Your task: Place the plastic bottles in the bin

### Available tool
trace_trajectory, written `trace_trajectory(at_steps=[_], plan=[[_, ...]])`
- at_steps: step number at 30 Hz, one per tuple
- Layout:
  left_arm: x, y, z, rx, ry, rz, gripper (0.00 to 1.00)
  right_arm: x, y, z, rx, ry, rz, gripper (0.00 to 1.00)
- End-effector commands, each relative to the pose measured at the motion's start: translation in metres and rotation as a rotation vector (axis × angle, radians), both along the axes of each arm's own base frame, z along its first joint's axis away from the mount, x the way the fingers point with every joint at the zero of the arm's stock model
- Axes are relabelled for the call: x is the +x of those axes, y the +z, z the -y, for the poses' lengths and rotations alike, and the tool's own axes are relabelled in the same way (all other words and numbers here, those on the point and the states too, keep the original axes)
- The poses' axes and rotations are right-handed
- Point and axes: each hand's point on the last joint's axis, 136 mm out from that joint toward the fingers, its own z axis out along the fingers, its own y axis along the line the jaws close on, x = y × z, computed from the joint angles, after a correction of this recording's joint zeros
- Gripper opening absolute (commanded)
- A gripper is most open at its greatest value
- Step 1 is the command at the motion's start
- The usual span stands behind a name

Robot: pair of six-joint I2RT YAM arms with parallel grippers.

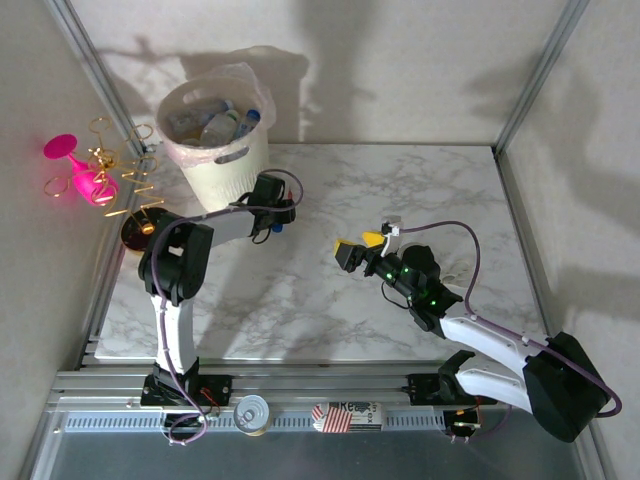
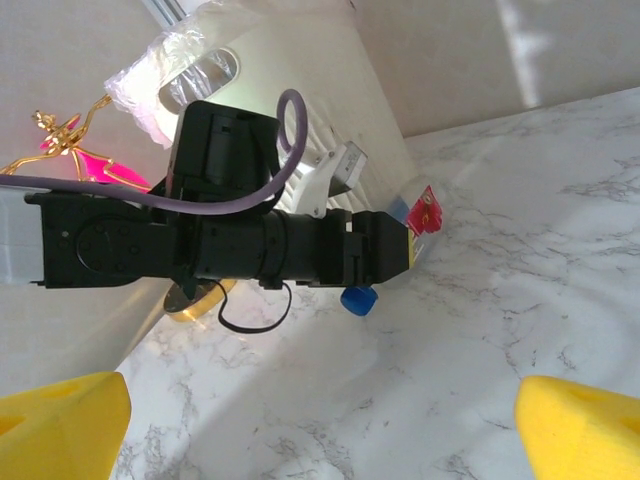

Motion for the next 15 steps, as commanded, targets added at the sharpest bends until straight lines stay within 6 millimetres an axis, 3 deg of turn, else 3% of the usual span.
trace_trajectory(at_steps=[1,7,15], plan=[[0.001,0.047,0.012,-0.075,-0.019,0.086,0.45,0.000,0.001,0.005,0.002,-0.017,0.020,0.99],[-0.006,0.111,0.019,-0.161,-0.039,0.183,0.44,0.000,-0.001,0.005,0.002,-0.016,0.016,0.99],[-0.024,0.214,0.023,-0.271,-0.088,0.334,0.42,0.002,-0.001,0.001,0.010,-0.005,0.023,0.99]])
